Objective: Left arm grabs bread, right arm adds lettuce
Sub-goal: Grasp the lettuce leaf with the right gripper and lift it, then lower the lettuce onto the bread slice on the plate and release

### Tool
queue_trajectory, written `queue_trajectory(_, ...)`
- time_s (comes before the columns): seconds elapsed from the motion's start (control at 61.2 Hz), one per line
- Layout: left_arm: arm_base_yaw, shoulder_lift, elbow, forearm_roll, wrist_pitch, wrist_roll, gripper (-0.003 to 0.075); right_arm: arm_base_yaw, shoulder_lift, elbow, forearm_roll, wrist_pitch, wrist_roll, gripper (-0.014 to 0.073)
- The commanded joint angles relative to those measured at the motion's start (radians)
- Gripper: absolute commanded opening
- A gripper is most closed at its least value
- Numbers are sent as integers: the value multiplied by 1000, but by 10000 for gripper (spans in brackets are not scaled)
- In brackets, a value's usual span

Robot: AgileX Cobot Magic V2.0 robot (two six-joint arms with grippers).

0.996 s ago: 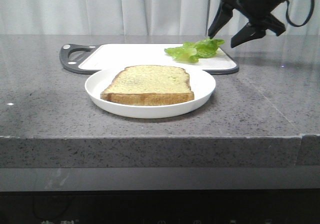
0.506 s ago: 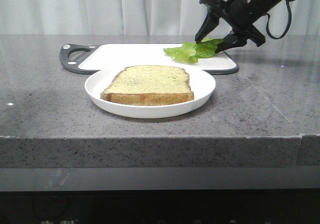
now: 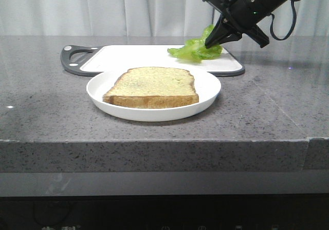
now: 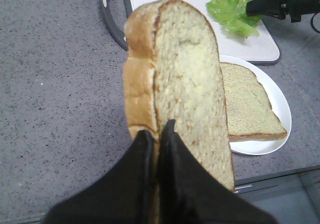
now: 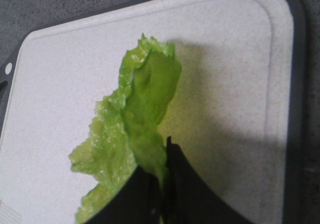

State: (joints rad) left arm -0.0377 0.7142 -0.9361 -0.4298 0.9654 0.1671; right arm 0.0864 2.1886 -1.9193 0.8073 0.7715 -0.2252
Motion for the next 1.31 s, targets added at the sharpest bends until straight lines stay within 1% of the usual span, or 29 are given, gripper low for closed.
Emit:
queue_trajectory(0.0,2,-2,-24,-31,-65,1,-20,-1,-117,-31,32,52,-21,-118)
queue_trajectory(0.229,2,-2,-24,-31,-65,1,-20,5,-268,6,43,131,-26,-118)
queue_trajectory(0.343,2,-2,-24,-31,-65,1,-20,19,-368,89,47,143,-72,-118)
queue_trajectory(0.441,2,-2,-24,-31,-65,1,-20,36,-471,200,78,144,-133,-118)
queue_trajectory(0.523,2,-2,-24,-31,-65,1,-20,50,-552,308,131,142,-199,-118)
queue_trajectory(0.621,2,-2,-24,-31,-65,1,-20,69,-644,428,229,140,-281,-118)
queue_trajectory(0.751,2,-2,-24,-31,-65,1,-20,98,-733,584,416,141,-417,-118)
queue_trajectory(0.865,2,-2,-24,-31,-65,1,-20,131,-761,697,558,169,-533,-118)
queue_trajectory(0.996,2,-2,-24,-31,-65,1,-20,164,-745,788,700,223,-631,-118)
queue_trajectory(1.159,2,-2,-24,-31,-65,1,-20,171,-703,848,792,236,-673,-118)
queue_trajectory(1.29,2,-2,-24,-31,-65,1,-20,171,-656,854,805,236,-675,-118)
